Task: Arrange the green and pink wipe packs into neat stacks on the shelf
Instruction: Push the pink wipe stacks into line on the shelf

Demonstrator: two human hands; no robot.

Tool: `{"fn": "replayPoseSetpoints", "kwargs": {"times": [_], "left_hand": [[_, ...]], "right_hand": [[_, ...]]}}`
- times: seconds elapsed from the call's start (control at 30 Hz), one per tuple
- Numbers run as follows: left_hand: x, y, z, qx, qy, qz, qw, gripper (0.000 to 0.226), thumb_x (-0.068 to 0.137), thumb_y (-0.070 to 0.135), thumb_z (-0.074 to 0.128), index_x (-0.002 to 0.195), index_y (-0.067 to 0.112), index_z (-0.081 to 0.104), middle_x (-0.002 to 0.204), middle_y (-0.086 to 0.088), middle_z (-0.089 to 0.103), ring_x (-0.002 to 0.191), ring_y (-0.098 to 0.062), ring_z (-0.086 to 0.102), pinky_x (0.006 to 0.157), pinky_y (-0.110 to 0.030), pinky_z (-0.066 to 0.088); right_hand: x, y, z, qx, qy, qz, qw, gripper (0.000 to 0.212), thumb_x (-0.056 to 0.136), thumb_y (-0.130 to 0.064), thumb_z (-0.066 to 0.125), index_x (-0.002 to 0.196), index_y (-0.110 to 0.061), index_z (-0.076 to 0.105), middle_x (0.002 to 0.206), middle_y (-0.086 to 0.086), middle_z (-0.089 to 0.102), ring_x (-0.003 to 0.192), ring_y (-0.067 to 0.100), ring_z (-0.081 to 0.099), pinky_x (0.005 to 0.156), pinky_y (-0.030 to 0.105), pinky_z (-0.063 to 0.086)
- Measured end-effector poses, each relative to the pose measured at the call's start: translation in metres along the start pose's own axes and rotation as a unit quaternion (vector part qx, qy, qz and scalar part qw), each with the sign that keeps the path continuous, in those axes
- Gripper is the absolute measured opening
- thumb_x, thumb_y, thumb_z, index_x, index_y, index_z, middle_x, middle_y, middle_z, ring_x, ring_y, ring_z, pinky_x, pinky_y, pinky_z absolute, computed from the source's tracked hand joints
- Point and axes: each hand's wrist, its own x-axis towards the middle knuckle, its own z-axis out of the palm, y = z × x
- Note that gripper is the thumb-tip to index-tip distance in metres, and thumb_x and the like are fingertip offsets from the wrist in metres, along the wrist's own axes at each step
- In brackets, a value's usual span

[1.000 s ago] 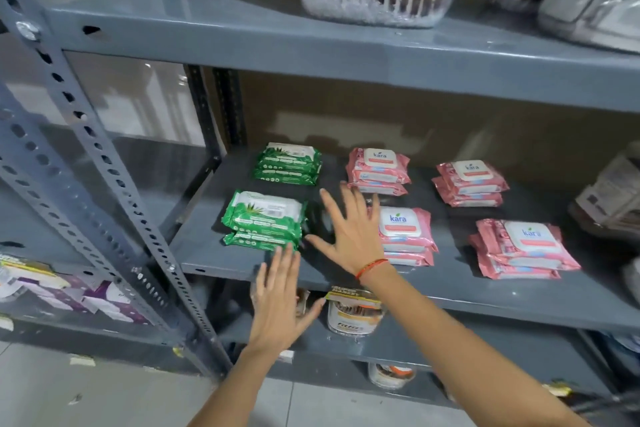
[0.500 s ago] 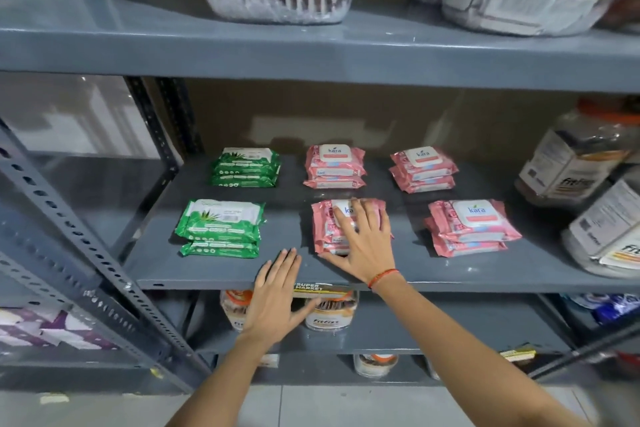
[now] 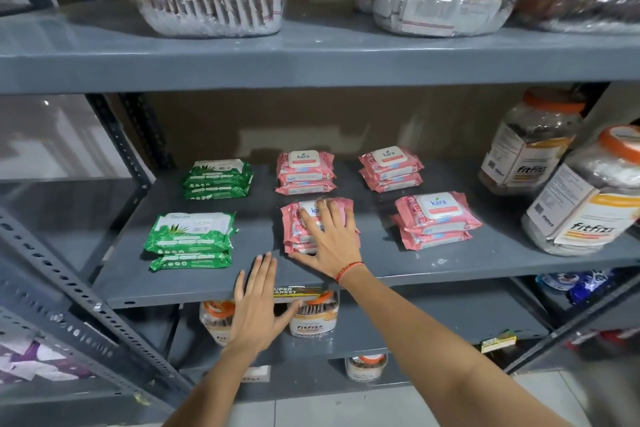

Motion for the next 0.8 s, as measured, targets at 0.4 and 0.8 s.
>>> {"fn": "replayPoseSetpoints", "kwargs": {"times": [0.4, 0.8], "left_hand": [[0.018, 0.078, 0.009, -0.035, 0.034, 0.161, 0.986, 0.08, 0.087, 0.062, 0.039, 0.144, 0.007, 0.027, 0.154, -0.009, 0.017, 0.143, -0.022, 0.011, 0.111, -0.047, 0.012], [0.048, 0.124, 0.03, 0.042, -0.063, 0.242, 0.967, 0.08, 0.084, 0.065, 0.036, 0.137, 0.005, 0.041, 0.144, -0.01, 0.041, 0.133, -0.023, 0.037, 0.106, -0.04, 0.018]], "right_hand": [[-0.036, 0.1, -0.016, 0.021, 0.084, 0.099, 0.991, 0.084, 0.074, -0.077, 0.035, 0.14, -0.024, 0.037, 0.137, 0.019, 0.049, 0.128, 0.038, 0.047, 0.101, 0.064, 0.032], [-0.063, 0.181, -0.011, -0.023, -0.009, 0.157, 0.987, 0.096, 0.069, -0.089, 0.018, 0.134, -0.024, 0.047, 0.138, 0.021, 0.049, 0.129, 0.042, 0.045, 0.105, 0.067, 0.024]]}}
